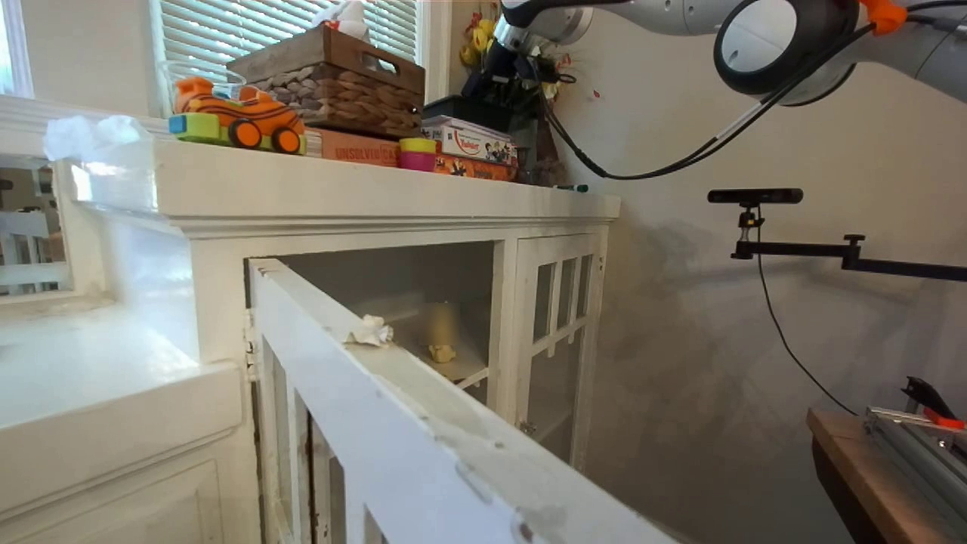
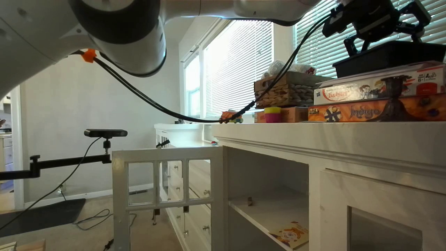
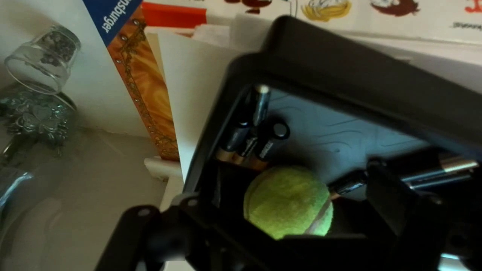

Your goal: Remove the marker and green ball from the black tray and put them on the cabinet top

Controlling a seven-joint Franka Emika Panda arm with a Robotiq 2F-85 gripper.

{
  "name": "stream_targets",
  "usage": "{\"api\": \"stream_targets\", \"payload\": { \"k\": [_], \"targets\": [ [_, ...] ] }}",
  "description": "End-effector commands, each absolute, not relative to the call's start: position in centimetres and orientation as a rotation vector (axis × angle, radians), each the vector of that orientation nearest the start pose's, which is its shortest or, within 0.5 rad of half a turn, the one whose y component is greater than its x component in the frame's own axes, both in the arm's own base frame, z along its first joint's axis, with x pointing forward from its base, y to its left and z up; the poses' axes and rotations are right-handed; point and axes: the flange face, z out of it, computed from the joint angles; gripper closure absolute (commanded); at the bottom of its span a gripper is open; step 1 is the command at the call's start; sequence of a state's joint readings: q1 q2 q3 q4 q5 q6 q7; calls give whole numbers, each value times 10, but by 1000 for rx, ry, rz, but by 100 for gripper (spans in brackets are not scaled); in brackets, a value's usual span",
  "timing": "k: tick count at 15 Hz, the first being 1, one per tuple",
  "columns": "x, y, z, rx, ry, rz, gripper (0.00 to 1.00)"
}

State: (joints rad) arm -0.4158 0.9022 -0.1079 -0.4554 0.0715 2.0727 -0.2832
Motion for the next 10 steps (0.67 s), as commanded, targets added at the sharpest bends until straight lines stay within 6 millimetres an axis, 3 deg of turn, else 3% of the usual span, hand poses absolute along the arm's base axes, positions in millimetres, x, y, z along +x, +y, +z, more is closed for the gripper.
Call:
{"api": "stream_targets", "payload": {
  "k": [1,6,7,8,10],
  "targets": [
    [721,-347,598,-3200,273,-1204,0],
    [728,-346,588,-3178,259,-1265,0],
    [730,-346,586,-3174,255,-1271,8],
    [731,-346,584,-3171,251,-1280,26],
    [733,-345,582,-3162,246,-1297,41]
  ]
}}
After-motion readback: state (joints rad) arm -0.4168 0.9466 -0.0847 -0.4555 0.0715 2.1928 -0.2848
